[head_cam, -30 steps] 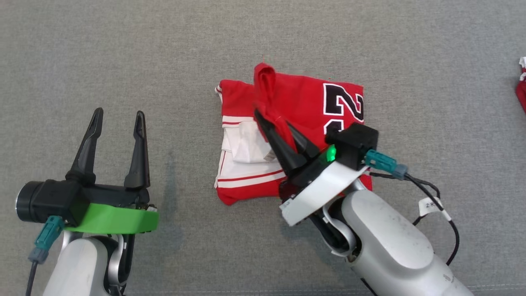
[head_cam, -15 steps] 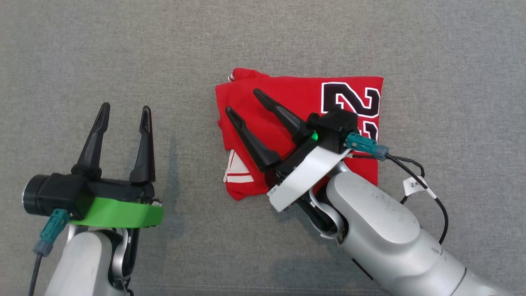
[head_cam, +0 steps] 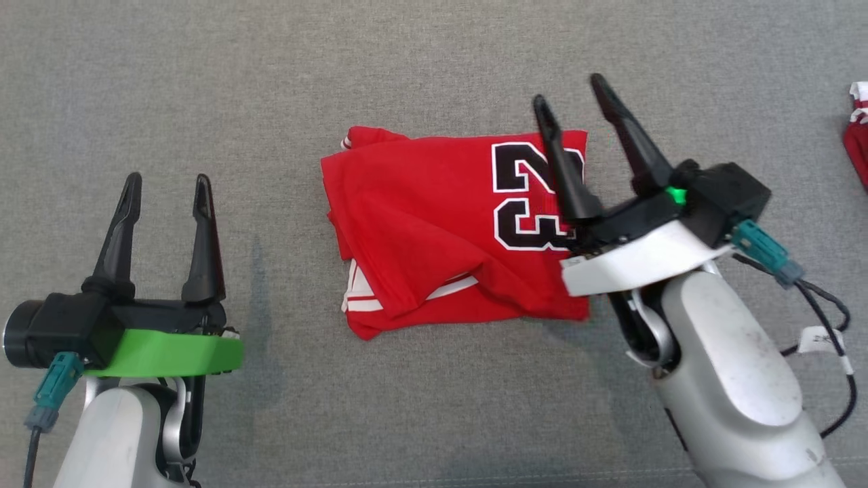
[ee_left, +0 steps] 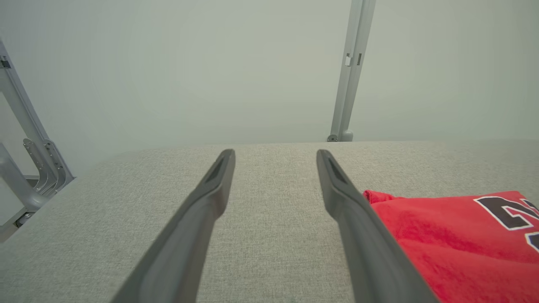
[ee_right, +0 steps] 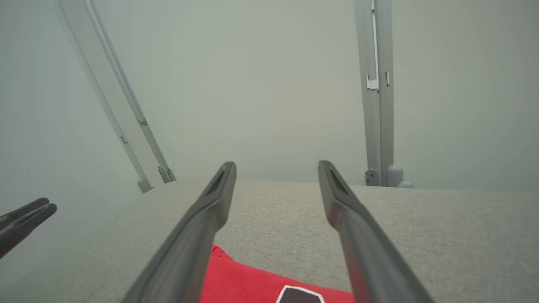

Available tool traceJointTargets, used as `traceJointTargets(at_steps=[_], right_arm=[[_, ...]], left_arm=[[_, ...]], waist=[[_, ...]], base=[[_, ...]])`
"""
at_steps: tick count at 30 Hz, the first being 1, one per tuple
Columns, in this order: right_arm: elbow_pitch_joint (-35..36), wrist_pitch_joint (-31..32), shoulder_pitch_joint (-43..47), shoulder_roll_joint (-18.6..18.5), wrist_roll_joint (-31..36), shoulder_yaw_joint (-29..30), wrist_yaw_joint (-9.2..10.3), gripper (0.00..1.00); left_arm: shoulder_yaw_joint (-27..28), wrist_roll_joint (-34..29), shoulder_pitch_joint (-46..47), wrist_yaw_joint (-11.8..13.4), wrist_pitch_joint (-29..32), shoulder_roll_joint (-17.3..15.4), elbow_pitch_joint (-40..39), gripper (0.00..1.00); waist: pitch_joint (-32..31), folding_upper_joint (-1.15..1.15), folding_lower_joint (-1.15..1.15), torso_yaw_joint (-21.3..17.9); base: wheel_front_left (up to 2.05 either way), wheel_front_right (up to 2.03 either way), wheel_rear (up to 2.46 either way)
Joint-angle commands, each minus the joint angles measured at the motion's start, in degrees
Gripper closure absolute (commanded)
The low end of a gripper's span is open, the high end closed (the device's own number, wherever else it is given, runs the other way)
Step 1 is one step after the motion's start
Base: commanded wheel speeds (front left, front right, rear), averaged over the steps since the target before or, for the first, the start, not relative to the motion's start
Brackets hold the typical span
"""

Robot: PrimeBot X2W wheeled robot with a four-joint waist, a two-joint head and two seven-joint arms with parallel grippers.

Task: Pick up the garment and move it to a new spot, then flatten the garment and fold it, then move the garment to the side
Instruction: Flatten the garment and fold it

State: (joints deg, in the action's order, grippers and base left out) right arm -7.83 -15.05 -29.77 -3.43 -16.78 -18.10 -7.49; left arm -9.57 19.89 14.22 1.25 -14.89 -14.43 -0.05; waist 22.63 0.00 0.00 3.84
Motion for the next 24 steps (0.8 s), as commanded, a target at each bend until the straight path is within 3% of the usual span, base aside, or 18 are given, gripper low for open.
traceJointTargets(at_steps=[1, 6, 9, 24], right_arm=[[0.75, -0.16, 2.81, -1.53, 1.67, 3.46, 0.01, 0.0], [2.34, 0.48, 8.88, -4.1, 4.3, 12.69, 0.01, 0.0], [3.18, 1.27, 11.41, -4.78, 4.63, 15.36, 0.01, 0.0], [4.34, 3.11, 15.8, -5.07, 3.76, 16.48, 0.01, 0.0]], left_arm=[[0.42, 0.04, -1.04, 0.38, -0.27, -0.57, -0.32, 0.0], [1.39, 0.57, -2.31, 0.98, -0.28, -0.85, -0.5, 0.0], [1.67, 0.98, -3.25, 1.5, -0.07, -0.85, -0.87, 0.0], [0.95, 1.08, -5.82, 2.59, 1.83, -1.64, -2.36, 0.0]], waist=[[-0.96, 0.0, 0.0, -0.92], [-2.27, 0.0, 0.0, -1.73], [-3.23, 0.0, 0.0, -2.18], [-6.63, 0.0, 0.0, -2.62]], base=[[0.0, 0.0, 0.0], [0.0, 0.0, 0.0], [0.0, 0.0, 0.0], [0.0, 0.0, 0.0]])
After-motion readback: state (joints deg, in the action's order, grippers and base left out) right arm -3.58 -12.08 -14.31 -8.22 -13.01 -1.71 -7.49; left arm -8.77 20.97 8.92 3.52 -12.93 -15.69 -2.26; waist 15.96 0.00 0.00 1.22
